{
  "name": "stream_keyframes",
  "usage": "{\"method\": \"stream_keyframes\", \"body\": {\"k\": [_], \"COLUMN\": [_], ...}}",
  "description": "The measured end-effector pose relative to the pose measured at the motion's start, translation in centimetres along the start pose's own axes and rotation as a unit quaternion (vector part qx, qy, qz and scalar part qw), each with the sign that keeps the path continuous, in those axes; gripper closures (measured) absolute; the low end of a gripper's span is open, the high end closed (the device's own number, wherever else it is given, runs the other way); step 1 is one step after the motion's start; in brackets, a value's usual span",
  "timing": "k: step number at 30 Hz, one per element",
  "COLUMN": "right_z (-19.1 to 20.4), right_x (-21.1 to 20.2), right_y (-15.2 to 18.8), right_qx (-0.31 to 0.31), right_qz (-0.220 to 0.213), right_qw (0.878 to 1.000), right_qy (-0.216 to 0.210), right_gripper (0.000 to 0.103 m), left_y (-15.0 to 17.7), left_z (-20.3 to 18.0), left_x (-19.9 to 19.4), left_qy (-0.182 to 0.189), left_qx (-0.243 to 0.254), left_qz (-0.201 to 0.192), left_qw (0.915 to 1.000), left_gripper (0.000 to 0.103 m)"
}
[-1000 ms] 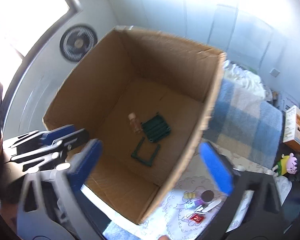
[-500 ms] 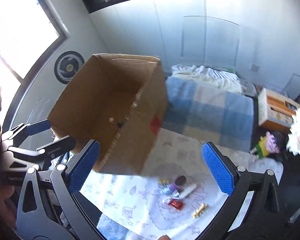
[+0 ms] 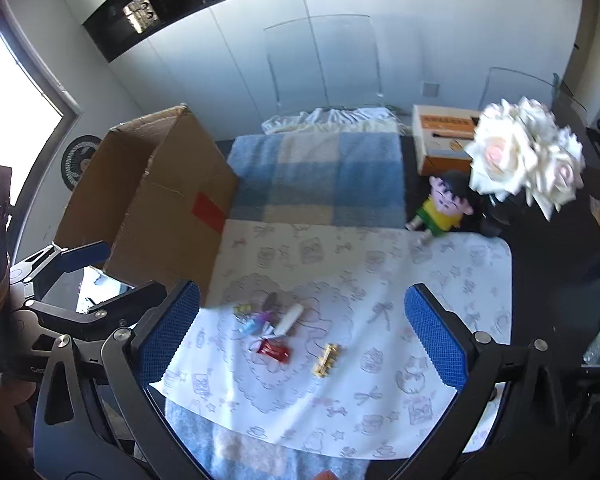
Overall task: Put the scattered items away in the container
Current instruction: 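Move both grippers back from the box toward the remaining items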
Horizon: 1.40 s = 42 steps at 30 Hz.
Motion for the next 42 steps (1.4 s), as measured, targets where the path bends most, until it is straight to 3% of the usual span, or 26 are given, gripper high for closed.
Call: {"method": "stream_keyframes", "body": {"k": [7, 10, 17, 23, 29, 42], "right_z": [-2.3, -2.8, -3.4, -3.5, -4.5, -5.0], "right_x": [1.6, 3.3, 7.4, 10.6, 14.0, 17.7], "right_y": [3.5, 5.0, 7.7, 9.5, 11.5, 13.5], "right_qx": [0.011, 0.016, 0.031, 0.019, 0.031, 0.053], "right_qz": [0.029, 0.05, 0.096, 0.128, 0.168, 0.209], "right_qw": [0.999, 0.999, 0.995, 0.991, 0.985, 0.976], "right_qy": [0.012, 0.012, 0.008, 0.016, 0.028, 0.026], "right_gripper": [0.0, 0.0, 0.002, 0.009, 0.019, 0.02], "left_y": [3.6, 5.6, 10.2, 12.4, 13.1, 12.9], "left_z": [-1.8, -1.7, 0.0, 1.0, 1.0, 0.9], "left_x": [3.6, 5.5, 10.2, 13.3, 15.8, 19.0], "left_qy": [0.01, 0.008, -0.003, 0.015, 0.022, 0.034], "left_qx": [0.004, 0.003, -0.012, -0.02, -0.017, -0.026], "left_qz": [0.045, 0.07, 0.126, 0.155, 0.172, 0.201], "left_qw": [0.999, 0.9975, 0.9919, 0.9875, 0.9847, 0.9786], "left_gripper": [0.004, 0.015, 0.054, 0.078, 0.087, 0.088]}}
Point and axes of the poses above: each gripper's, at about its wrist camera, not at the fingertips, and x roughly the way its jaws point, z to its left, y to its underside, the point moved 4 cm from there along x, roughly the way its jaws point, and after that the axes turned 6 degrees about -y, right-handed, at the moved point
